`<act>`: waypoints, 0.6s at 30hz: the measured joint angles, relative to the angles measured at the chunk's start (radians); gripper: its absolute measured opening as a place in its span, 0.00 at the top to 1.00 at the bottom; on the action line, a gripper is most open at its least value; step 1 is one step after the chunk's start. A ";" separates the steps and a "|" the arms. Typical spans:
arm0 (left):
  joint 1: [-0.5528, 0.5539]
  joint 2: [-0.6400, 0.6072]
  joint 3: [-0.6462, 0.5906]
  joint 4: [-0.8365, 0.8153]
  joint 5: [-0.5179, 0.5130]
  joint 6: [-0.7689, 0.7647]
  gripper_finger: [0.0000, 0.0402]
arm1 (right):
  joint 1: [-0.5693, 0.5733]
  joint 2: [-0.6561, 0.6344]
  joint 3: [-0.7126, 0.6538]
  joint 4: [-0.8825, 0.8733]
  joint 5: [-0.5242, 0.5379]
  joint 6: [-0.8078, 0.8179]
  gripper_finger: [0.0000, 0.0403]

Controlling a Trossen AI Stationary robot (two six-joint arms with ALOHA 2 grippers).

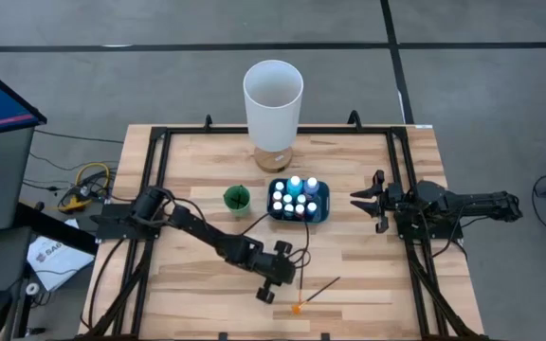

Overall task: Pick & Place Paint Supplies
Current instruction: Put the left gold black paintbrush into the green cup

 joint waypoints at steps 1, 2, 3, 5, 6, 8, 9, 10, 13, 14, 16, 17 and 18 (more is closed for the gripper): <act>-0.002 -0.007 0.000 -0.004 -0.007 -0.011 1.00 | 0.000 0.000 0.000 0.000 0.000 0.000 0.76; -0.002 -0.012 0.001 0.005 -0.013 -0.019 1.00 | 0.000 0.000 0.000 0.000 0.000 0.000 0.76; -0.003 -0.024 0.002 0.009 -0.024 -0.026 1.00 | 0.000 0.000 0.000 0.000 0.000 0.000 0.76; -0.007 -0.050 0.002 0.006 -0.047 -0.036 1.00 | 0.000 0.000 0.000 0.000 0.000 0.000 0.76; -0.008 -0.066 0.002 0.005 -0.058 -0.037 1.00 | 0.000 0.000 0.000 0.000 0.000 0.000 0.76; -0.010 -0.104 0.002 0.004 -0.076 -0.036 1.00 | 0.000 0.000 0.000 0.000 0.000 0.000 0.76; -0.010 -0.122 0.002 0.003 -0.085 -0.035 1.00 | 0.000 0.000 0.000 0.000 0.000 0.000 0.76; -0.010 -0.140 0.003 0.005 -0.090 -0.034 1.00 | 0.000 0.000 0.000 0.000 0.000 0.000 0.76; -0.010 -0.203 -0.014 0.007 -0.117 -0.034 1.00 | 0.000 0.000 0.000 0.000 0.000 0.000 0.76; -0.010 -0.227 -0.027 0.009 -0.132 -0.034 1.00 | 0.000 0.000 0.000 0.000 0.000 0.000 0.76; -0.010 -0.274 -0.052 0.005 -0.165 -0.038 1.00 | 0.000 0.000 0.000 0.000 0.000 0.000 0.76; -0.010 -0.294 -0.064 0.006 -0.178 -0.041 1.00 | 0.000 0.000 0.000 0.000 0.000 0.000 0.76; -0.011 -0.318 -0.078 0.005 -0.191 -0.043 1.00 | 0.000 0.000 0.000 0.000 0.000 0.000 0.76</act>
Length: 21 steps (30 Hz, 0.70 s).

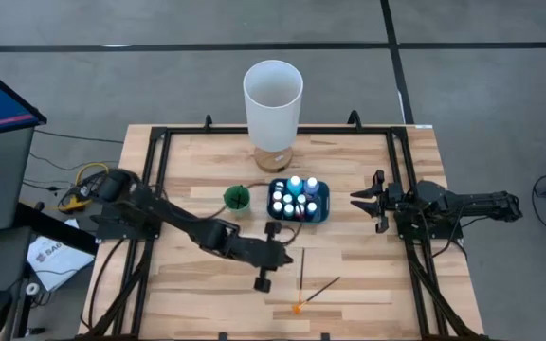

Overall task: Pick & Place Paint Supplies
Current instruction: Put the left gold black paintbrush into the green cup, then put the left gold paintbrush into the green cup

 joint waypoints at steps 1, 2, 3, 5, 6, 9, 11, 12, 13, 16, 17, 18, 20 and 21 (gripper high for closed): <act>-0.001 -0.025 -0.015 0.001 -0.014 -0.002 1.00 | 0.000 0.000 0.000 0.000 0.000 0.000 0.76; -0.001 -0.047 -0.030 0.005 -0.030 -0.006 1.00 | 0.000 0.000 0.000 0.000 0.000 0.000 0.76; -0.001 -0.069 -0.047 0.008 -0.044 -0.015 1.00 | 0.000 0.000 0.000 0.000 0.000 0.000 0.76; -0.001 -0.112 -0.086 0.006 -0.064 -0.026 1.00 | 0.000 0.000 0.000 0.000 0.000 0.000 0.76; -0.001 -0.130 -0.102 0.008 -0.074 -0.033 1.00 | 0.000 0.000 0.000 0.000 0.000 0.000 0.76; -0.001 -0.185 -0.161 0.020 -0.105 -0.059 1.00 | 0.000 0.000 0.000 0.000 0.000 0.000 0.76; -0.001 -0.221 -0.199 0.026 -0.127 -0.076 1.00 | 0.000 0.000 0.000 0.000 0.000 0.000 0.76; -0.001 -0.239 -0.216 0.024 -0.141 -0.080 1.00 | 0.000 0.000 0.000 0.000 0.000 0.000 0.76; -0.001 -0.255 -0.231 0.031 -0.152 -0.083 1.00 | 0.000 0.000 0.000 0.000 0.000 0.000 0.76; -0.001 -0.312 -0.272 0.048 -0.181 -0.084 1.00 | 0.000 0.000 0.000 0.000 0.000 0.000 0.76; -0.001 -0.325 -0.278 0.058 -0.188 -0.084 1.00 | 0.000 0.000 0.000 0.000 0.000 0.000 0.76; -0.001 -0.339 -0.282 0.061 -0.195 -0.084 1.00 | 0.000 0.000 0.000 0.000 0.000 0.000 0.76; -0.001 -0.369 -0.287 0.056 -0.208 -0.076 1.00 | 0.000 0.000 0.000 0.000 0.000 0.000 0.76; -0.001 -0.381 -0.286 0.061 -0.211 -0.075 1.00 | 0.000 0.000 0.000 0.000 0.000 0.000 0.76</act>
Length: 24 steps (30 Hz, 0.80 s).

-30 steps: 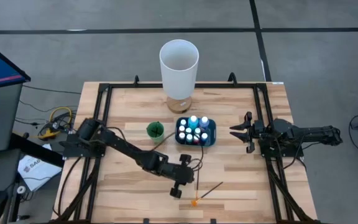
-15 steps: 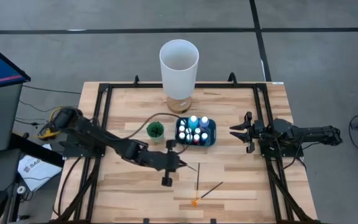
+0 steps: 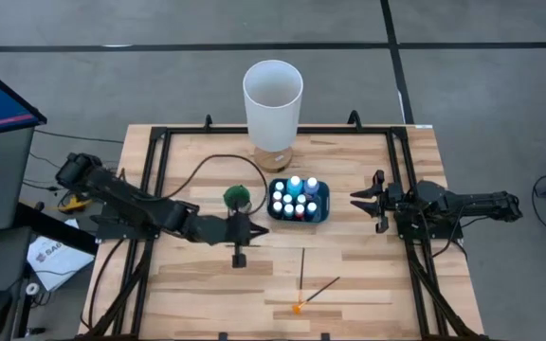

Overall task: Pick & Place Paint Supplies
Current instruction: Put the left gold paintbrush into the green cup

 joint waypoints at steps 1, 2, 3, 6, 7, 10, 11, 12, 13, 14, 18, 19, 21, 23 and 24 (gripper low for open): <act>0.002 -0.012 0.000 0.002 -0.003 0.002 1.00 | 0.000 0.000 0.000 0.000 0.000 0.000 0.76; 0.002 -0.025 0.000 0.000 -0.004 0.006 1.00 | 0.000 0.000 0.000 0.000 0.000 0.000 0.76; 0.002 -0.034 -0.002 0.000 -0.002 0.013 1.00 | 0.000 0.000 0.000 0.000 0.000 0.000 0.76; 0.002 -0.052 -0.027 -0.003 0.007 -0.017 1.00 | 0.000 0.000 0.000 0.000 0.000 0.000 0.76; 0.002 -0.052 -0.041 -0.002 0.007 -0.053 1.00 | 0.000 0.000 0.000 0.000 0.000 0.000 0.76; 0.002 -0.042 -0.099 -0.004 0.010 -0.142 0.99 | 0.000 0.000 0.000 0.000 0.000 0.000 0.76; 0.002 -0.033 -0.117 -0.004 0.022 -0.169 0.98 | 0.000 0.000 0.000 0.000 0.000 0.000 0.76; 0.001 -0.024 -0.136 -0.007 0.040 -0.186 0.97 | 0.000 0.000 0.000 0.000 0.000 0.000 0.76; 0.000 -0.012 -0.149 -0.009 0.061 -0.198 0.96 | 0.000 0.000 0.000 0.000 0.000 0.000 0.76; -0.003 0.007 -0.156 0.001 0.080 -0.204 0.95 | 0.000 0.000 0.000 0.000 0.000 0.000 0.76; -0.016 0.104 -0.161 0.064 0.122 -0.181 0.86 | 0.000 0.000 0.000 0.000 0.000 0.000 0.76; -0.016 0.132 -0.159 0.097 0.130 -0.170 0.84 | 0.000 0.000 0.000 0.000 0.000 0.000 0.76; -0.014 0.183 -0.159 0.137 0.153 -0.152 0.78 | 0.000 0.000 0.000 0.000 0.000 0.000 0.76; -0.007 0.238 -0.154 0.150 0.173 -0.130 0.73 | 0.000 0.000 0.000 0.000 0.000 0.000 0.76; -0.004 0.263 -0.150 0.148 0.176 -0.123 0.70 | 0.000 0.000 0.000 0.000 0.000 0.000 0.76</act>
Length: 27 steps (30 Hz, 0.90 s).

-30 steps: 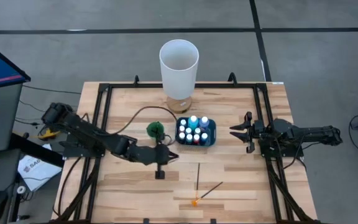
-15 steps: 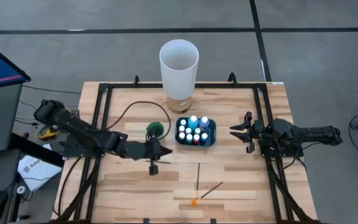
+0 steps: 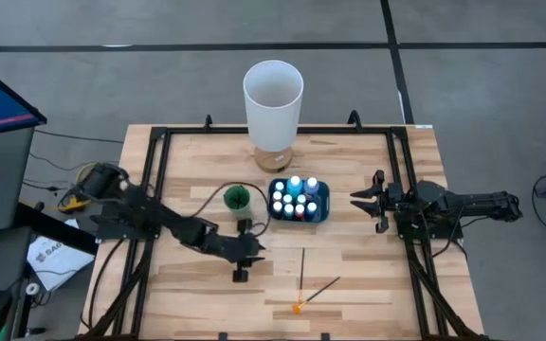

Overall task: Pick & Place Paint Supplies
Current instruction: Put the left gold paintbrush into the green cup

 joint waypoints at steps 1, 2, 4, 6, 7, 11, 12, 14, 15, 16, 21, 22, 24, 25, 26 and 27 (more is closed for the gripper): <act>0.001 0.024 0.007 -0.001 0.003 0.009 0.68 | 0.000 0.000 0.000 0.000 0.000 0.000 0.76; 0.001 0.048 0.016 0.006 0.003 0.021 0.66 | 0.000 0.000 0.000 0.000 0.000 0.000 0.76; 0.002 0.082 0.031 0.015 0.003 0.058 0.62 | 0.000 0.000 0.000 0.000 0.000 0.000 0.76; 0.005 0.116 0.050 0.022 0.004 0.099 0.60 | 0.000 0.000 0.000 0.000 0.000 0.000 0.76; 0.007 0.127 0.055 0.020 0.004 0.106 0.59 | 0.000 0.000 0.000 0.000 0.000 0.000 0.76; 0.034 0.162 0.080 0.026 0.038 0.124 0.58 | 0.000 0.000 0.000 0.000 0.000 0.000 0.76; 0.043 0.171 0.081 0.025 0.043 0.124 0.58 | 0.000 0.000 0.000 0.000 0.000 0.000 0.76; 0.059 0.188 0.083 0.026 0.049 0.124 0.58 | 0.000 0.000 0.000 0.000 0.000 0.000 0.76; 0.068 0.192 0.083 0.028 0.049 0.124 0.58 | 0.000 0.000 0.000 0.000 0.000 0.000 0.76; 0.076 0.198 0.083 0.043 0.049 0.123 0.59 | 0.000 0.000 0.000 0.000 0.000 0.000 0.76; 0.110 0.225 0.082 0.041 0.125 0.101 0.60 | 0.000 0.000 0.000 0.000 0.000 0.000 0.76; 0.112 0.226 0.079 0.040 0.143 0.098 0.61 | 0.000 0.000 0.000 0.000 0.000 0.000 0.76; 0.109 0.226 0.078 0.036 0.157 0.096 0.62 | 0.000 0.000 0.000 0.000 0.000 0.000 0.76; 0.105 0.226 0.078 0.031 0.159 0.096 0.63 | 0.000 0.000 0.000 0.000 0.000 0.000 0.76; 0.101 0.226 0.078 0.027 0.159 0.097 0.64 | 0.000 0.000 0.000 0.000 0.000 0.000 0.76; 0.097 0.226 0.078 0.024 0.159 0.099 0.66 | 0.000 0.000 0.000 0.000 0.000 0.000 0.76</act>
